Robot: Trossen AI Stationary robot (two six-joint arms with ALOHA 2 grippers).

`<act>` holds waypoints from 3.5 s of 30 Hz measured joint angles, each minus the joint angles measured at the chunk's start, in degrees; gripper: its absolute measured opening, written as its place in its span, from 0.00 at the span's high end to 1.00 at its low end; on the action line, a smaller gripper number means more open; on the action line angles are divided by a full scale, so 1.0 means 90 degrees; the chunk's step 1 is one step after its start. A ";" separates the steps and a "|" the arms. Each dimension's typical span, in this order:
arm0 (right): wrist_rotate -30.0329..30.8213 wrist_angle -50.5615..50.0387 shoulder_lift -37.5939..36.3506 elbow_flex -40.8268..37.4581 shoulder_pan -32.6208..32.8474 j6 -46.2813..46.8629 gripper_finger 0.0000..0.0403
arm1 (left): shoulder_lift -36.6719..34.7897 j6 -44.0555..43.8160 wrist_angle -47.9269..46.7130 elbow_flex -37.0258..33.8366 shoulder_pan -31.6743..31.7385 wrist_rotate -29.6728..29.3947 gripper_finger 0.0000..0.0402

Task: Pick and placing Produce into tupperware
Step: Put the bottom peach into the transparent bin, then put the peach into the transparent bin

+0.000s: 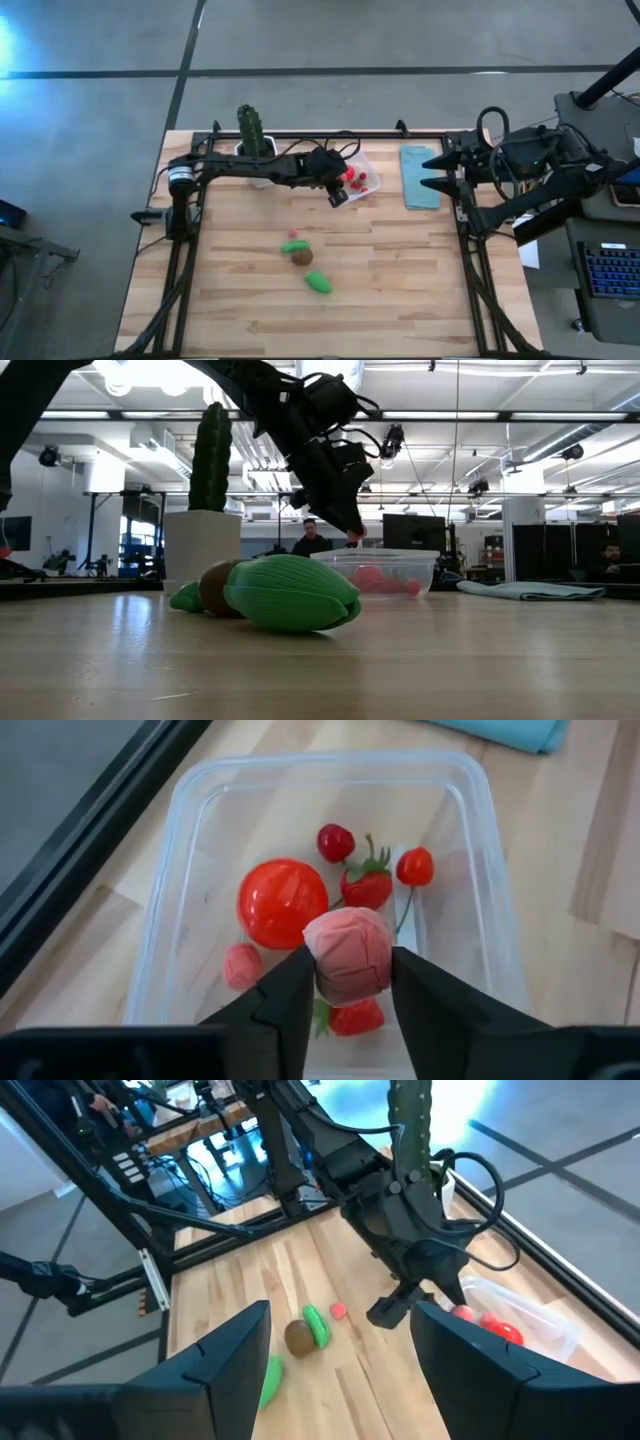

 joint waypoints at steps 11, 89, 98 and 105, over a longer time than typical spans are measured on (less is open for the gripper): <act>0.0181 0.0000 0.0007 0.0000 0.0000 -0.0048 0.42 | 0.0000 0.0004 0.0037 -0.0037 0.0123 -0.0008 0.49; 0.0828 -0.0355 0.0243 -0.0005 -0.0002 0.0068 0.42 | -0.2138 0.1158 0.1369 -0.4627 -0.1342 0.1540 0.75; 0.0830 -0.0394 0.0243 -0.0005 -0.0002 0.0092 0.42 | -0.2207 0.0668 0.1394 -0.4021 -0.1325 0.1033 0.77; 0.0837 -0.0392 0.0243 -0.0005 -0.0002 0.0095 0.42 | -0.2116 0.0495 0.1430 -0.2544 -0.0995 0.0029 0.78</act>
